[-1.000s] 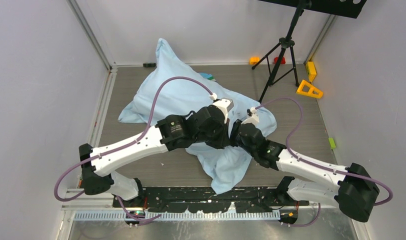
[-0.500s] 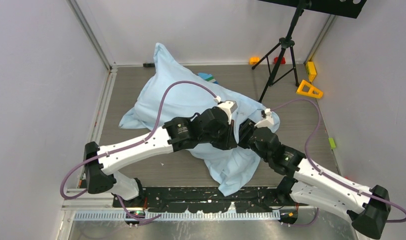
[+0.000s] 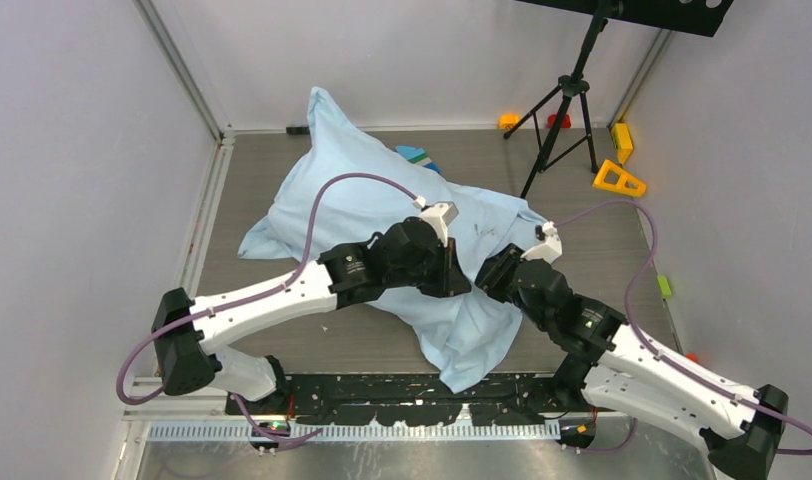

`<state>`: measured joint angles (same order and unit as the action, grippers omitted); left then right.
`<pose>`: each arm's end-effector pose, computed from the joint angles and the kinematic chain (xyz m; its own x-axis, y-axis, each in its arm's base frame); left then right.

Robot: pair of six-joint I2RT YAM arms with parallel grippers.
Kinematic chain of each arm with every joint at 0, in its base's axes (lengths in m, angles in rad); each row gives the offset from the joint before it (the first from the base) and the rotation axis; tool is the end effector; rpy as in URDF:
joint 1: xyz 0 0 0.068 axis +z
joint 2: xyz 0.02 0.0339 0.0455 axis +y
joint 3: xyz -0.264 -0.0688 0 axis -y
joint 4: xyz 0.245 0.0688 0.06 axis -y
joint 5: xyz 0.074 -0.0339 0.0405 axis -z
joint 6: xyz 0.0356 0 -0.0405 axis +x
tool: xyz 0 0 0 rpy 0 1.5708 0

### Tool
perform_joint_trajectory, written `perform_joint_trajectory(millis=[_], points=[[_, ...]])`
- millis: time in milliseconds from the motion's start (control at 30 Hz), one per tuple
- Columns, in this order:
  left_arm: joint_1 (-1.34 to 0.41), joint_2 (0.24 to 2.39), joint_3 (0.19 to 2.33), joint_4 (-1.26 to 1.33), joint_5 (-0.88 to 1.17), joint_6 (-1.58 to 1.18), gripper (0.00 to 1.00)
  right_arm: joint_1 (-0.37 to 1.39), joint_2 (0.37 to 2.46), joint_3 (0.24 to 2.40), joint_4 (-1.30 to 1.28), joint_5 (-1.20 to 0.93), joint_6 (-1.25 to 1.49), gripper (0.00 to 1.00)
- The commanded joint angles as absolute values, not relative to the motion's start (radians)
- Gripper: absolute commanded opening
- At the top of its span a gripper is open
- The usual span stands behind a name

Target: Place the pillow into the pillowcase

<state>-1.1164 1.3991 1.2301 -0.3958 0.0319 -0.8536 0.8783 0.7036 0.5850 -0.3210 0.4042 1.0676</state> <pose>0.1390 -0.2872 0.3329 -0.8402 0.0037 -0.5423 0.4210 0.6349 -0.6478 0.1165 0.1186 0.2695 -0.5519 0.5963 -0.5830 0.0064 0.7021 0.7120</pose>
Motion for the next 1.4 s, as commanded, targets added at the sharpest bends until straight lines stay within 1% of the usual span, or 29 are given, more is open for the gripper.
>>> perform_joint_trajectory(millis=[0, 200, 333, 467, 500, 533, 600, 733, 867, 967, 1100, 1200, 1267, 1300, 1367], points=[[-1.099, 1.350, 1.212, -0.278, 0.065, -0.878, 0.00, 0.884, 0.636, 0.639, -0.344, 0.496, 1.055, 0.33], [-1.092, 1.397, 1.212, -0.259, 0.128, -0.884, 0.00, 0.884, 0.580, 0.674, -0.401, 0.538, 1.070, 0.31], [-1.092, 1.449, 1.216, -0.244, 0.188, -0.880, 0.00, 0.884, 0.531, 0.738, -0.501, 0.623, 1.067, 0.30], [-1.092, 1.521, 1.224, -0.250, 0.245, -0.872, 0.00, 0.883, 0.533, 0.835, -0.627, 0.723, 1.027, 0.30], [-1.092, 1.536, 1.221, -0.255, 0.247, -0.868, 0.00, 0.884, 0.541, 0.854, -0.639, 0.732, 1.009, 0.31], [-1.092, 1.556, 1.221, -0.262, 0.248, -0.861, 0.00, 0.884, 0.553, 0.871, -0.638, 0.733, 0.980, 0.34], [-1.091, 1.581, 1.221, -0.285, 0.249, -0.857, 0.00, 0.884, 0.611, 0.922, -0.636, 0.710, 0.920, 0.42], [-1.092, 1.603, 1.233, -0.366, 0.225, -0.841, 0.00, 0.864, 0.826, 1.037, -0.687, 0.611, 0.840, 0.45], [-1.091, 1.591, 1.232, -0.415, 0.184, -0.830, 0.00, 0.757, 0.937, 1.051, -0.651, 0.495, 0.807, 0.49], [-1.092, 1.585, 1.232, -0.413, 0.175, -0.828, 0.00, 0.606, 1.012, 0.998, -0.580, 0.333, 0.787, 0.49], [-1.093, 1.597, 1.250, -0.408, 0.185, -0.823, 0.00, 0.413, 1.165, 0.945, -0.467, 0.153, 0.762, 0.48], [-1.094, 1.608, 1.261, -0.403, 0.193, -0.813, 0.00, 0.371, 1.287, 0.978, -0.438, 0.111, 0.735, 0.47], [-1.095, 1.612, 1.268, -0.395, 0.199, -0.804, 0.00, 0.365, 1.332, 0.995, -0.418, 0.097, 0.729, 0.47], [-1.095, 1.612, 1.273, -0.394, 0.199, -0.797, 0.02, 0.363, 1.345, 1.004, -0.411, 0.097, 0.725, 0.47], [-1.095, 1.609, 1.289, -0.394, 0.201, -0.778, 0.14, 0.357, 1.371, 1.031, -0.411, 0.095, 0.716, 0.47]])
